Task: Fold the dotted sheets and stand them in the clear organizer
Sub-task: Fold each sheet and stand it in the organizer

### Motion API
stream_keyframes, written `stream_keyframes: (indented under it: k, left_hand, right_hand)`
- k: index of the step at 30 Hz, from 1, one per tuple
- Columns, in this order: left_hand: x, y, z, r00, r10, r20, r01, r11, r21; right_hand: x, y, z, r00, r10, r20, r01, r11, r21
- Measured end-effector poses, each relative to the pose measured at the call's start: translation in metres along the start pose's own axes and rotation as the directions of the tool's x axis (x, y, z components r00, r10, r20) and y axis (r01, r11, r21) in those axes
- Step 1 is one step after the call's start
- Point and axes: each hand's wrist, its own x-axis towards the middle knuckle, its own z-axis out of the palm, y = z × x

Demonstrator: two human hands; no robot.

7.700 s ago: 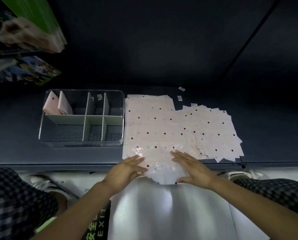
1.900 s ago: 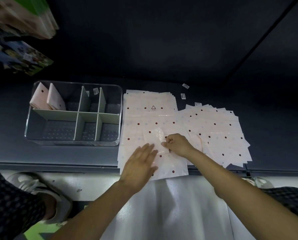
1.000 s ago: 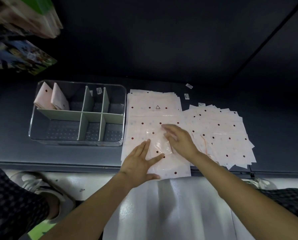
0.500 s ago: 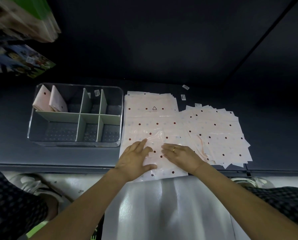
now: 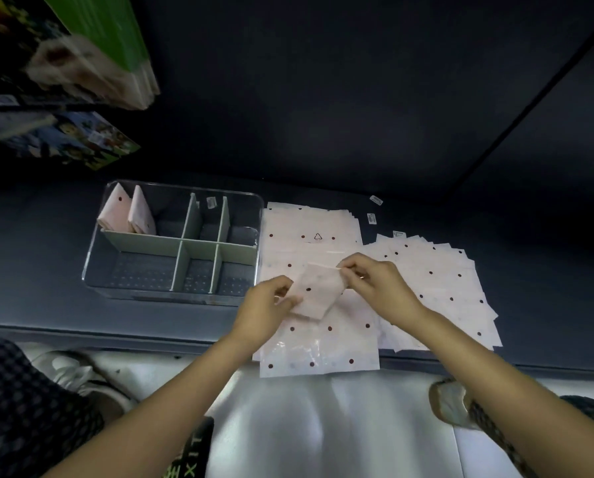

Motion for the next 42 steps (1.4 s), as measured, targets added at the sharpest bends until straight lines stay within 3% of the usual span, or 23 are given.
stream_keyframes:
  k: [4, 8, 10, 14, 16, 18, 25, 30, 35, 42]
  left_hand:
    - [0.002, 0.011, -0.041, 0.999, 0.035, -0.002, -0.035, 0.992, -0.119]
    - [0.005, 0.012, -0.087, 0.995, 0.102, -0.016, -0.103, 0.993, -0.065]
    - [0.004, 0.005, -0.11, 0.987, 0.122, -0.103, -0.124, 0.992, -0.021]
    - [0.006, -0.026, -0.155, 0.88, 0.206, -0.429, -0.078, 0.951, 0.298]
    - [0.01, -0.043, -0.175, 0.849, 0.215, -0.483, 0.041, 0.883, 0.467]
    - [0.015, -0.057, -0.186, 0.865, 0.149, -0.479, 0.165, 0.817, 0.552]
    - [0.023, -0.093, -0.192, 0.841, 0.016, -0.541, 0.296, 0.823, 0.485]
    - [0.022, -0.099, -0.196, 0.835, 0.003, -0.55, 0.272, 0.867, 0.418]
    - [0.019, -0.101, -0.198, 0.823, 0.023, -0.568, 0.223, 0.906, 0.36]
    - [0.018, -0.101, -0.194, 0.809, 0.069, -0.584, 0.181, 0.915, 0.359]
  right_hand:
    - [0.016, -0.042, -0.005, 0.998, 0.037, 0.043, -0.041, 0.994, 0.101]
    - [0.041, -0.086, 0.009, 0.995, -0.023, 0.099, 0.032, 0.995, -0.096]
    - [0.055, -0.107, 0.024, 0.992, -0.053, 0.114, 0.074, 0.979, -0.188]
    - [0.091, -0.146, 0.061, 0.994, -0.065, 0.085, 0.084, 0.968, -0.235]
    - [0.112, -0.163, 0.083, 0.997, -0.07, 0.036, 0.077, 0.968, -0.239]
    - [0.133, -0.176, 0.106, 0.998, -0.06, 0.011, 0.061, 0.966, -0.252]
    - [0.187, -0.194, 0.176, 0.998, -0.017, 0.062, 0.043, 0.896, -0.443]
    - [0.215, -0.197, 0.215, 0.976, 0.198, 0.087, -0.163, 0.939, -0.304]
    - [0.221, -0.201, 0.246, 0.965, 0.244, 0.095, -0.201, 0.924, -0.325]
    - [0.221, -0.199, 0.259, 0.939, 0.289, 0.189, -0.245, 0.943, -0.224]
